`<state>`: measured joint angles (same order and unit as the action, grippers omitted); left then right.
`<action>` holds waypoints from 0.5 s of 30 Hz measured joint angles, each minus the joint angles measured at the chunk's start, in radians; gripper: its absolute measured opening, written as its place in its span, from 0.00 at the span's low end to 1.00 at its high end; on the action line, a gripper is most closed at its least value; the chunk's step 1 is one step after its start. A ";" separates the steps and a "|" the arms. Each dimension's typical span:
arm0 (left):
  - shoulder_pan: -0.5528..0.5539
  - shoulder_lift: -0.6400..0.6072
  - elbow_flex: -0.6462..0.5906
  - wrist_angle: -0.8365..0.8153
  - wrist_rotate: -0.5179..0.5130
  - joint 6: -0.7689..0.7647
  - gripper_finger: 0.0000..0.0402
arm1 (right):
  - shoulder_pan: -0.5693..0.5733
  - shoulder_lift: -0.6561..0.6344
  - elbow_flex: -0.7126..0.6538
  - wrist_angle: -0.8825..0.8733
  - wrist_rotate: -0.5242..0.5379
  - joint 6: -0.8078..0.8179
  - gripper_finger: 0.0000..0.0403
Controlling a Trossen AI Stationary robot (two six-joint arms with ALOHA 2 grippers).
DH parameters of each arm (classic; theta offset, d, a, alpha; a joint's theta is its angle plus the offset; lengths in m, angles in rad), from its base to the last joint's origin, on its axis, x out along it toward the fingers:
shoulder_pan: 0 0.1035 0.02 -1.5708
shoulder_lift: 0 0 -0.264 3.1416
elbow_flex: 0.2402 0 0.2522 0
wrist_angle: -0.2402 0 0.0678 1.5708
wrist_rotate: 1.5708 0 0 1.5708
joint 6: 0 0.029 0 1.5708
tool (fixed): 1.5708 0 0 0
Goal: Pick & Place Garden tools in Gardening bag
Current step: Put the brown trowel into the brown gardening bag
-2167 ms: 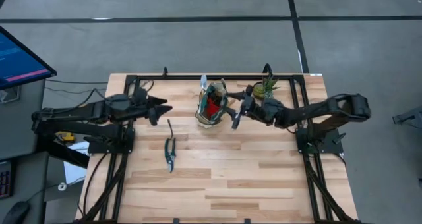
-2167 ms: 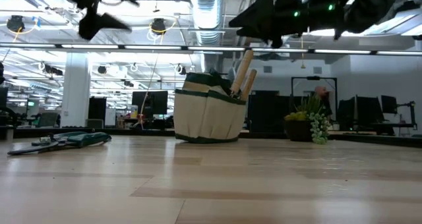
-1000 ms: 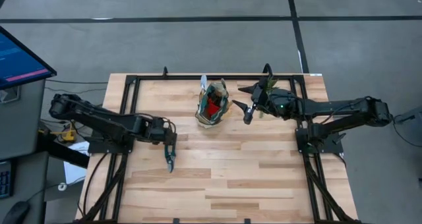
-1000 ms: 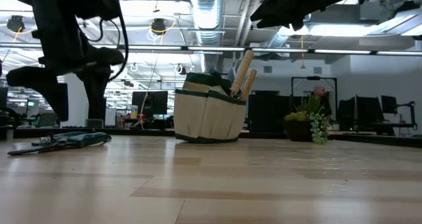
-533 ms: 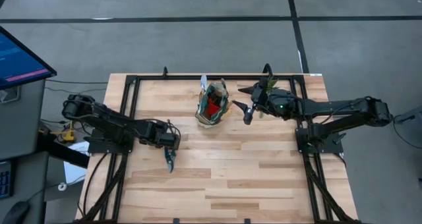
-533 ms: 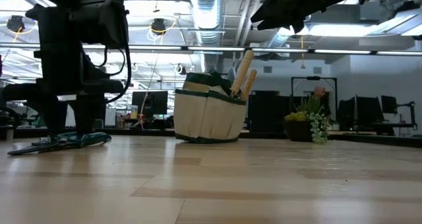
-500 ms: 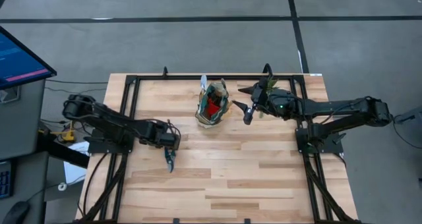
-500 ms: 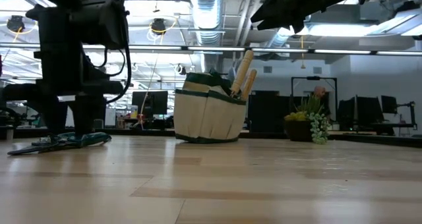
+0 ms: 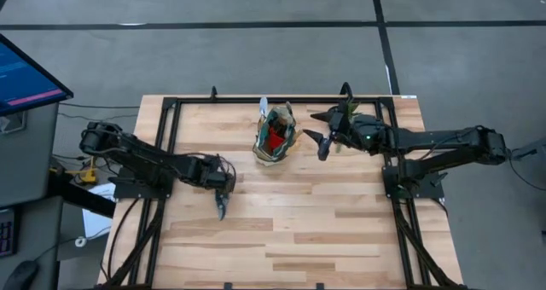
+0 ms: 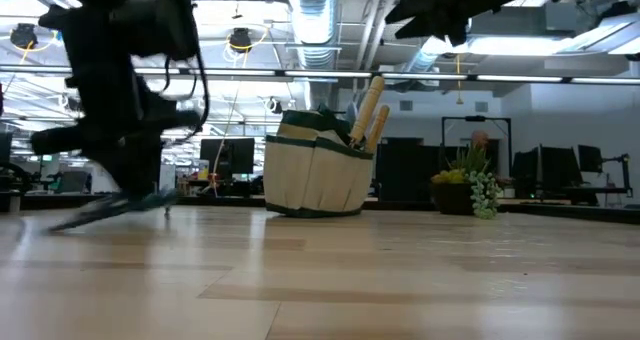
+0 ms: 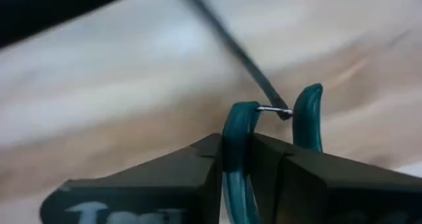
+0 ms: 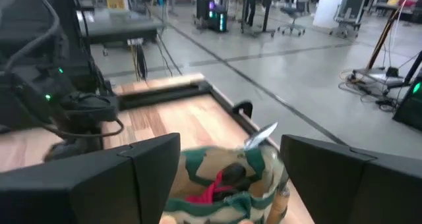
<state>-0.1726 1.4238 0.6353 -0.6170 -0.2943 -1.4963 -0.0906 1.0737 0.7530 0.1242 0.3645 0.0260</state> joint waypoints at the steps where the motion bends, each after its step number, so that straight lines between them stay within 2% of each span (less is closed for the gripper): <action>1: 0.000 -0.022 0.000 0.009 -0.035 0.000 0.07 | 0.000 -0.014 0.000 -0.001 0.000 0.000 0.63; 8: 0.000 -0.218 0.001 0.071 -0.314 0.045 0.07 | -0.004 -0.118 0.000 -0.019 0.003 0.001 0.63; 11: -0.006 -0.305 0.001 0.188 -0.443 0.224 0.07 | -0.004 -0.150 0.000 -0.023 0.022 -0.005 0.63; 15: -0.012 -0.370 0.001 0.493 -0.619 0.638 0.07 | -0.004 -0.167 0.000 -0.038 0.035 -0.007 0.63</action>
<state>-0.1846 1.0540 0.6365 -0.1244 -0.9131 -0.8585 -0.0948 0.9068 0.7532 0.0861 0.3994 0.0193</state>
